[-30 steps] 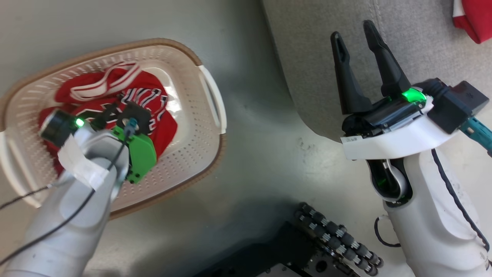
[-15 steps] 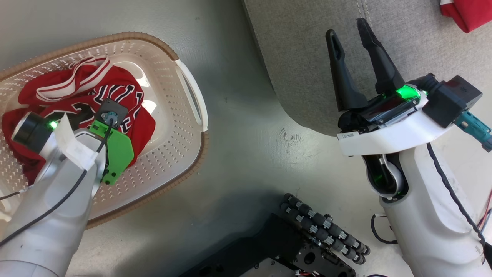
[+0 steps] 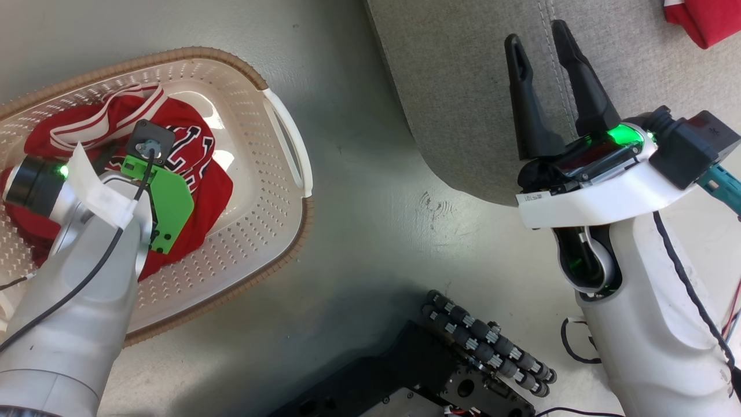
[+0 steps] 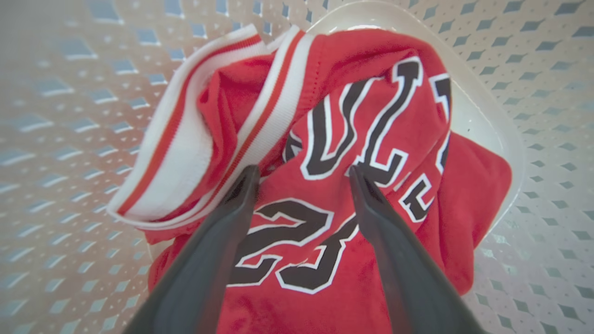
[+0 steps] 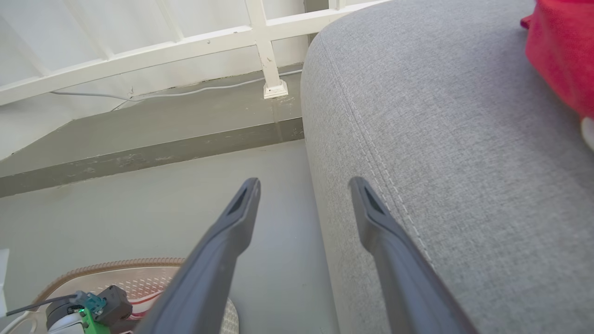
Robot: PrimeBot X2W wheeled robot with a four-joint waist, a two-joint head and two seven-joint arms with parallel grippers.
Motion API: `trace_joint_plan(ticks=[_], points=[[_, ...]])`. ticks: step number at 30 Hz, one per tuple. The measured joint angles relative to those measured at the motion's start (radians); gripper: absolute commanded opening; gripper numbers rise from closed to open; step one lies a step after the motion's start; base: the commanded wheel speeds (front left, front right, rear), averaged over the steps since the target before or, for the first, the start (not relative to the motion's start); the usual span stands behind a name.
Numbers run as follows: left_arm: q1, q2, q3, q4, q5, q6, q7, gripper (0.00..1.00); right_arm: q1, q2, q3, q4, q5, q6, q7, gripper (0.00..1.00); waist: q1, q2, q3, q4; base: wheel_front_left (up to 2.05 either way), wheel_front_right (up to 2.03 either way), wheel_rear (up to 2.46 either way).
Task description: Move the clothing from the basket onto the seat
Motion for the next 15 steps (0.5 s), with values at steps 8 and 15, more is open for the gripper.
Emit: trace_joint_plan(ticks=[8, 15], points=[[-0.013, -0.018, 0.002, 0.064, -0.007, 0.003, 0.025, 0.00, -0.001, 0.002, -0.010, -0.002, 0.000, 0.000, 0.000, 1.00, -0.0001, 0.0000, -0.001, 0.001, 0.00, 0.00, 0.00], [-0.017, -0.032, 0.026, 0.095, -0.037, 0.013, 0.016, 0.00, -0.022, 0.003, -0.001, 0.006, -0.001, 0.001, 0.000, 1.00, 0.0000, 0.0000, -0.019, -0.003, 0.00, 0.00, 0.00]])
